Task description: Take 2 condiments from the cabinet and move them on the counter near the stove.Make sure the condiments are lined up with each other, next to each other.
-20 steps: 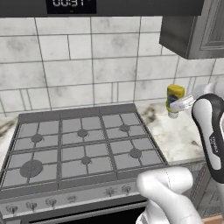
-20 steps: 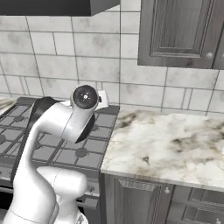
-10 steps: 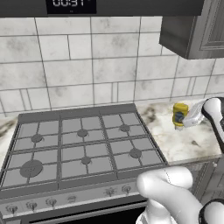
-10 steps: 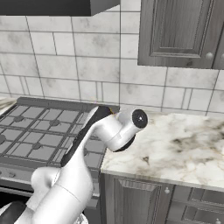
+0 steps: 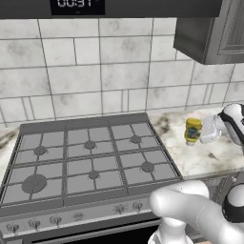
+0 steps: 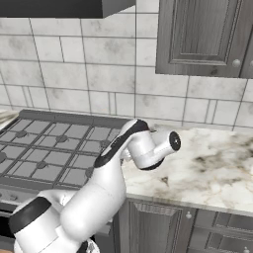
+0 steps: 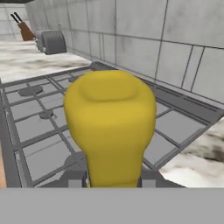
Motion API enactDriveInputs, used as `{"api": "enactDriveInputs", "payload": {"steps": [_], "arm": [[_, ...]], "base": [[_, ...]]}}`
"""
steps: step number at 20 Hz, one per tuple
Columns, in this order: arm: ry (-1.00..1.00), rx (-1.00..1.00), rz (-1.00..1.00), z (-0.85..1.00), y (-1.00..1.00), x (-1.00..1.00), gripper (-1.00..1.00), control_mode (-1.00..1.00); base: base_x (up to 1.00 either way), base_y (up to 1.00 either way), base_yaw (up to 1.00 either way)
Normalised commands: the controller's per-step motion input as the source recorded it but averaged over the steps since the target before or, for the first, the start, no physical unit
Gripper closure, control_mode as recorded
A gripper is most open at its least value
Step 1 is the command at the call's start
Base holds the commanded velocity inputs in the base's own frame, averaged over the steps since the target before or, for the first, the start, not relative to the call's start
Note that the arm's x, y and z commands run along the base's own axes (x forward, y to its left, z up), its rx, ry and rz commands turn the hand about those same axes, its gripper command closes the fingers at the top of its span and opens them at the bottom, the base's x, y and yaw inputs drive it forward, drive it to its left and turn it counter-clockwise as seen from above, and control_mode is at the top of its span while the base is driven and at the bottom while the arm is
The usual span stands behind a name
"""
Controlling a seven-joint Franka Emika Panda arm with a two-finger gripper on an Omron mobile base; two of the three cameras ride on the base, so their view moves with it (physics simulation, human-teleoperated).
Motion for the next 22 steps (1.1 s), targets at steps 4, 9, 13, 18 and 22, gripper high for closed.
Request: {"api": "enactDriveInputs", "payload": {"steps": [4, 9, 13, 18, 22], "arm": [[0.00, 0.01, 0.09, -0.36, 0.00, 0.25, 1.00, -1.00], [0.00, 0.01, 0.06, -0.30, 0.00, 0.20, 1.00, -1.00], [0.00, 0.00, 0.03, -0.27, 0.00, 0.02, 1.00, -1.00], [-0.01, 0.00, 0.01, -0.26, 0.02, 0.00, 1.00, -1.00], [0.00, 0.00, 0.01, -0.27, 0.10, 0.00, 1.00, -1.00]], "base": [[0.00, 0.00, 0.00], [0.00, 0.00, 0.00], [0.00, 0.00, 0.00], [0.00, 0.00, 0.00], [0.00, 0.00, 0.00]]}}
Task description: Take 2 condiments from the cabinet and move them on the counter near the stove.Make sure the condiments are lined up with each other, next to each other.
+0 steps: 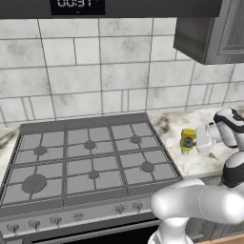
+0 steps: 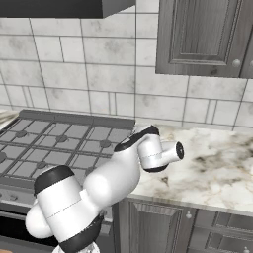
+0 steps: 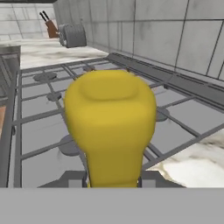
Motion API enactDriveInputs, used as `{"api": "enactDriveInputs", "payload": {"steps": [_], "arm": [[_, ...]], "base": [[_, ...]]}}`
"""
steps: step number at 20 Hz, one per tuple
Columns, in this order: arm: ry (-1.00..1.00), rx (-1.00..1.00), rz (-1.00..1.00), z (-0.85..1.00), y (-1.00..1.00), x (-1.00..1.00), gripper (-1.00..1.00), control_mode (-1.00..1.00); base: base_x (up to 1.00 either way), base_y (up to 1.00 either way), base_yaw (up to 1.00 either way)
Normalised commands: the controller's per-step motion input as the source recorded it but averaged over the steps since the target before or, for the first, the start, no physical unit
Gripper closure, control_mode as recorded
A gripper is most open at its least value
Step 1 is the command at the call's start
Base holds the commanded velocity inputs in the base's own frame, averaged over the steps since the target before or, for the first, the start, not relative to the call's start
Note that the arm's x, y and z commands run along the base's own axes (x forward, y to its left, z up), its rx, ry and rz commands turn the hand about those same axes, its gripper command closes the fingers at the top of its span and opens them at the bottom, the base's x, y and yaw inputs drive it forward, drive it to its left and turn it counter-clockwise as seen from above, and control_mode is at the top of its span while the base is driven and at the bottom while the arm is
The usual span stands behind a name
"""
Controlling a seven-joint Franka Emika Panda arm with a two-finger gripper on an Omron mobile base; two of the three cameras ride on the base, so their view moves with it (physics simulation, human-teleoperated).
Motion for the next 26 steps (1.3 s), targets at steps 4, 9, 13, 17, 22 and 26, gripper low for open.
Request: {"api": "enactDriveInputs", "payload": {"steps": [4, 9, 13, 17, 22, 26], "arm": [[0.00, 0.00, 0.02, -0.22, 0.14, 0.00, 1.00, -1.00], [-0.01, 0.00, 0.01, -0.21, 0.05, 0.00, 1.00, -1.00], [-0.02, 0.00, 0.01, -0.18, 0.00, 0.03, 1.00, -1.00], [-0.01, 0.00, 0.01, -0.16, 0.00, 0.08, 1.00, -1.00], [0.00, 0.00, 0.01, -0.16, 0.00, 0.07, 1.00, -1.00], [0.00, 0.00, 0.00, -0.14, 0.00, 0.10, 1.00, -1.00]], "base": [[0.00, 0.00, 0.00], [0.00, 0.00, 0.00], [0.00, 0.00, 0.00], [0.00, 0.00, 0.00], [0.00, 0.00, 0.00], [0.00, 0.00, 0.00]]}}
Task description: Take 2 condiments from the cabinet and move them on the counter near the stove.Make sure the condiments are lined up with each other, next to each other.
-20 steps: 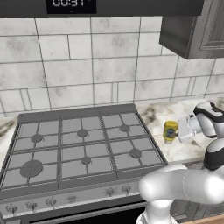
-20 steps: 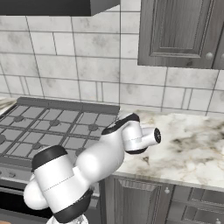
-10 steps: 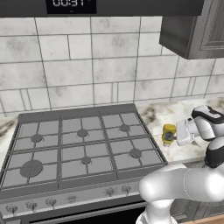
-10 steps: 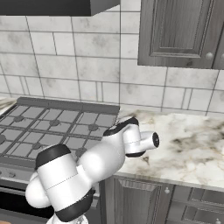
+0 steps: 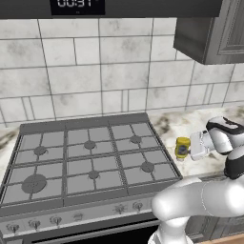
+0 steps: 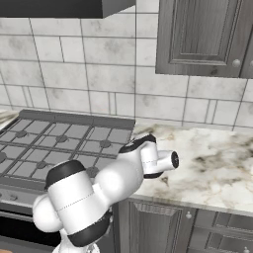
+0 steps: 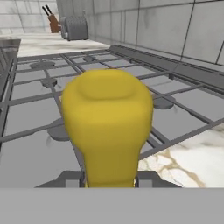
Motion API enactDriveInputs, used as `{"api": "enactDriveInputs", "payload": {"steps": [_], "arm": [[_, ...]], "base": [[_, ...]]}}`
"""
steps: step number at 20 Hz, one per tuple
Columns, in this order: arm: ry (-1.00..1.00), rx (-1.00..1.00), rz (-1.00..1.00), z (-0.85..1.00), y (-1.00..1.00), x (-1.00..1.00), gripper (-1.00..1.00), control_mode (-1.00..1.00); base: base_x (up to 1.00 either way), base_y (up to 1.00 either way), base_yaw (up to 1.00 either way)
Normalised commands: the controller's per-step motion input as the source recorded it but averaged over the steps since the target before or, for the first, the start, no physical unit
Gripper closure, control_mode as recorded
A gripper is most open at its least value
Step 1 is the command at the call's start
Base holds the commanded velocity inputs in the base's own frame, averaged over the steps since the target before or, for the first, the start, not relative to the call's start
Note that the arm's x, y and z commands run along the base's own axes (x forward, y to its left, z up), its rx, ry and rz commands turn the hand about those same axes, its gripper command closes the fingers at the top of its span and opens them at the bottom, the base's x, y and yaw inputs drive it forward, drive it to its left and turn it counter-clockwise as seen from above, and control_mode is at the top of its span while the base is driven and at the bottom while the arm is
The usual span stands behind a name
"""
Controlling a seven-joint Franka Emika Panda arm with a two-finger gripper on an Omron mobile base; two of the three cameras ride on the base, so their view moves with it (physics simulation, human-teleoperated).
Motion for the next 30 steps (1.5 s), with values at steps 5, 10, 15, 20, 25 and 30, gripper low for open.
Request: {"api": "enactDriveInputs", "payload": {"steps": [5, 10, 15, 20, 25, 30], "arm": [[0.00, 0.00, 0.00, -0.12, 0.00, 0.07, 1.00, -1.00], [0.00, 0.00, 0.00, -0.09, 0.00, 0.03, 1.00, -1.00], [0.00, 0.00, 0.00, -0.03, 0.00, 0.02, -1.00, -1.00], [-0.02, 0.00, 0.01, 0.00, 0.00, -0.02, -1.00, -1.00], [-0.10, 0.00, 0.02, 0.00, 0.00, -0.08, -1.00, -1.00], [-0.13, 0.00, 0.00, 0.08, 0.00, -0.07, -1.00, -1.00]], "base": [[0.00, 0.00, 0.00], [0.00, 0.00, 0.00], [0.00, 0.00, 0.00], [0.00, 0.00, 0.00], [0.00, 0.00, 0.00], [0.00, 0.00, 0.00]]}}
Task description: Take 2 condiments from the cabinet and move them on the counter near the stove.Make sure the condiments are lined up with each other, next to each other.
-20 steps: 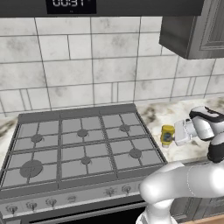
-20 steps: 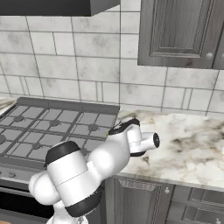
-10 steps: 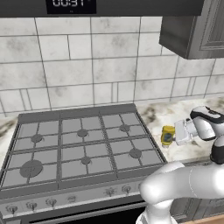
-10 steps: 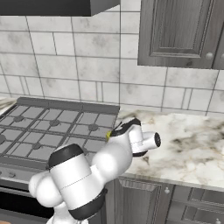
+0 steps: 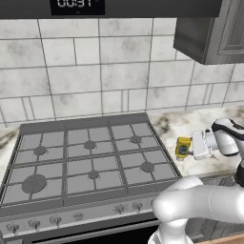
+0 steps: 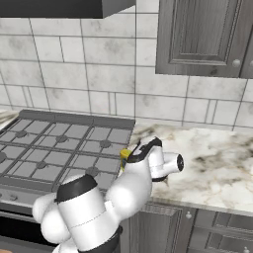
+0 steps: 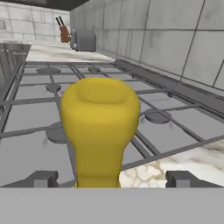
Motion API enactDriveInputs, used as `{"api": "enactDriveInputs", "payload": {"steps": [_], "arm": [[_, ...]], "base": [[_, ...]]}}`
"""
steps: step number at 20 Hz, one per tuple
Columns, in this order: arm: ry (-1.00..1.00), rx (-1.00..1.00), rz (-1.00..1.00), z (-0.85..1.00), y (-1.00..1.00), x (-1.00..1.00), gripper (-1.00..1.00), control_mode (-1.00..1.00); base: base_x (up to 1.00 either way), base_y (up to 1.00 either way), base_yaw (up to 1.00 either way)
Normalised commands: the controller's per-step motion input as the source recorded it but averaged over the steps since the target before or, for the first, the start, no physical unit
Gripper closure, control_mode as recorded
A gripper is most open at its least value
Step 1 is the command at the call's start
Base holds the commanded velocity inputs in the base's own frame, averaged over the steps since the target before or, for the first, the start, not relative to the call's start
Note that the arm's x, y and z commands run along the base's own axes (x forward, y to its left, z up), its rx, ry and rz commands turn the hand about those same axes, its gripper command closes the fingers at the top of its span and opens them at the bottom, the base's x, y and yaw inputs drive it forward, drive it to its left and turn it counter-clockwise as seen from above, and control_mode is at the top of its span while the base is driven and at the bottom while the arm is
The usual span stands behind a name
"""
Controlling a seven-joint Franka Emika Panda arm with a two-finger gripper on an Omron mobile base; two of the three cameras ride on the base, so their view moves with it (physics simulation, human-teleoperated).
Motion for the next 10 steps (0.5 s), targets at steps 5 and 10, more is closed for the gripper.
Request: {"api": "enactDriveInputs", "payload": {"steps": [5, 10], "arm": [[-0.11, 0.00, 0.00, 0.27, 0.00, -0.05, -1.00, -1.00], [-0.04, -0.03, 0.00, 0.46, 0.00, -0.27, -1.00, -1.00]], "base": [[0.00, 0.00, 0.00], [0.00, 0.00, 0.00]]}}
